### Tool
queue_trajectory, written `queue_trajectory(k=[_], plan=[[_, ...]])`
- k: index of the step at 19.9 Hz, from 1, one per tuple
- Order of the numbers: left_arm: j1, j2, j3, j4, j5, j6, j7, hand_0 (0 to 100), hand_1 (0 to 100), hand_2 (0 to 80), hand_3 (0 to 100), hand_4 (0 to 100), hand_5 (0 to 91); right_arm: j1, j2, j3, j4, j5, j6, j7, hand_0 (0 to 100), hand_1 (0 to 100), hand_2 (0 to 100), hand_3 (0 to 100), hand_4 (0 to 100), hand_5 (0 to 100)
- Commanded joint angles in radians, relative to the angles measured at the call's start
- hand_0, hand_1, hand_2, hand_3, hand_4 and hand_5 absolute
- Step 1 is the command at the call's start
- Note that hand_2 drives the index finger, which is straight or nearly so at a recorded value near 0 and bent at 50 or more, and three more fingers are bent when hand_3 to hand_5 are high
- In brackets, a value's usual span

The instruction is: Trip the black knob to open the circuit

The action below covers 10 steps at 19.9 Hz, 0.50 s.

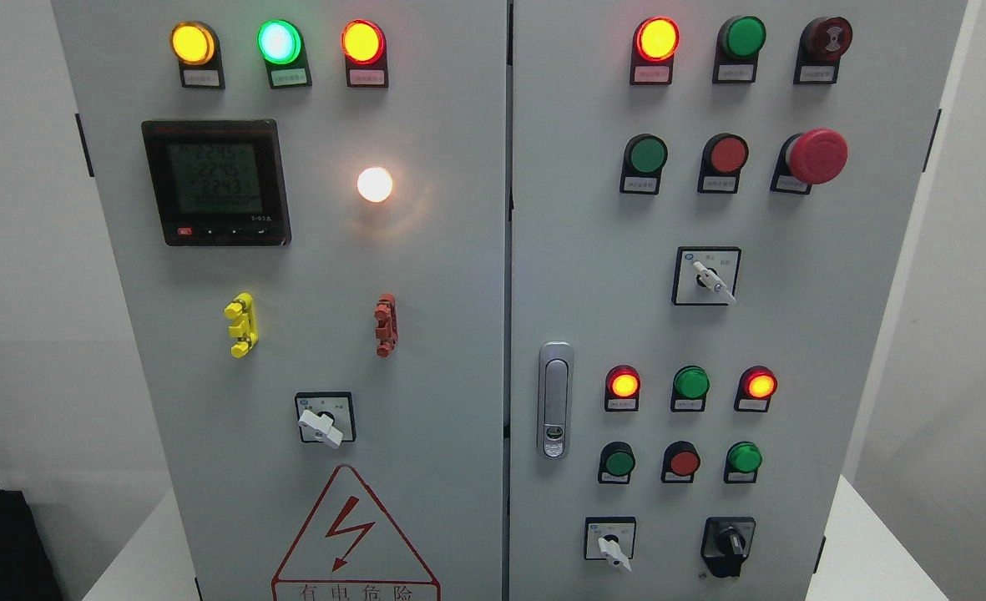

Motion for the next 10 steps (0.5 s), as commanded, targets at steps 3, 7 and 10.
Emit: queue_trajectory(k=[3,7,10], plan=[[-0.002,0.0,0.002,0.0,0.002,-0.003,0.0,12,39,0.0,0,0,0.0,-0.047,-0.002,0.008,-0.026,-0.007,0.018,-0.005,0,0,3,100,100,100],[-0.002,0.0,0.002,0.0,0.002,-0.003,0.0,12,39,0.0,0,0,0.0,-0.061,-0.002,0.012,-0.026,-0.006,0.022,-0.005,0,0,3,100,100,100],[-0.002,0.0,0.002,0.0,0.002,-0.003,0.0,12,39,0.0,0,0,0.0,-0.065,-0.002,0.012,-0.026,-0.006,0.03,-0.005,0,0,4,100,100,100]])
